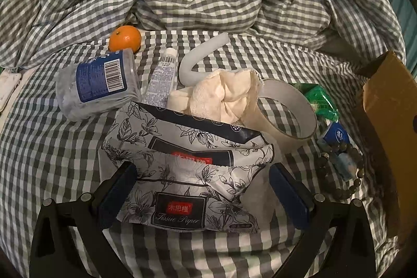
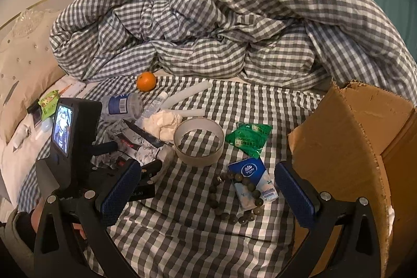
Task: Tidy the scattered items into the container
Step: 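Grasp the floral tissue pack with the left gripper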
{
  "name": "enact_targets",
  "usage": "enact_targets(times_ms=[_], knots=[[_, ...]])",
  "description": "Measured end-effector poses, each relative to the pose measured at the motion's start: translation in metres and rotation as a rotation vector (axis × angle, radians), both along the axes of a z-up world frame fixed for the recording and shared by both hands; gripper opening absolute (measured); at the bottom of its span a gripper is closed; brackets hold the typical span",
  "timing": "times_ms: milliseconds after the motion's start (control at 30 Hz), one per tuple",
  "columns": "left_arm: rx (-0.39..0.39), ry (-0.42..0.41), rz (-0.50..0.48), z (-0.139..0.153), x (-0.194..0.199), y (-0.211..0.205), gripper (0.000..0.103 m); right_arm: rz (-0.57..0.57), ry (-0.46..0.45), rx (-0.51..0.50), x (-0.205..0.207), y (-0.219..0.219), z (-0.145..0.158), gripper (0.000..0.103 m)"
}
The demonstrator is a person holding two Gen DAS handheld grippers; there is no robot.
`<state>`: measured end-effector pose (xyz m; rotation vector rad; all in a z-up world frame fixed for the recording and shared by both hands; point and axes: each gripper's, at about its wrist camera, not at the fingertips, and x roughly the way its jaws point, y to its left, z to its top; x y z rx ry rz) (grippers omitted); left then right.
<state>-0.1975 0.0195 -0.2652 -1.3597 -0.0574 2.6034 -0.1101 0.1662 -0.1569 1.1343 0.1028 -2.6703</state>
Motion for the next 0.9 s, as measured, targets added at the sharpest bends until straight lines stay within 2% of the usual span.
enact_targets(times_ms=[167, 200, 233, 300, 367, 433, 600, 900], knots=[[-0.01, 0.013, -0.001, -0.002, -0.001, 0.003, 0.102, 0.003, -0.015, 0.003, -0.003, -0.002, -0.005, 0.103], [-0.008, 0.016, -0.001, -0.001, -0.001, 0.003, 0.096, 0.005, -0.016, 0.005, -0.003, -0.003, -0.006, 0.103], [-0.001, 0.021, -0.004, 0.0, 0.0, 0.003, 0.075, 0.005, -0.017, 0.006, -0.003, -0.003, -0.006, 0.103], [-0.052, 0.033, 0.014, 0.003, 0.002, 0.005, 0.041, 0.002, -0.016, 0.01, -0.003, -0.003, -0.007, 0.103], [-0.006, 0.018, -0.003, 0.005, 0.0, 0.003, 0.022, -0.001, -0.017, 0.004, -0.002, -0.002, -0.007, 0.103], [0.02, 0.0, -0.006, 0.007, 0.001, 0.001, 0.01, -0.001, -0.018, -0.003, -0.002, -0.001, -0.006, 0.103], [0.038, 0.004, 0.001, 0.014, 0.007, -0.002, 0.004, -0.008, -0.024, -0.003, 0.0, 0.002, -0.007, 0.103], [0.074, 0.071, 0.053, 0.051, 0.02, -0.032, 0.002, -0.017, -0.059, -0.025, -0.002, 0.005, -0.017, 0.103]])
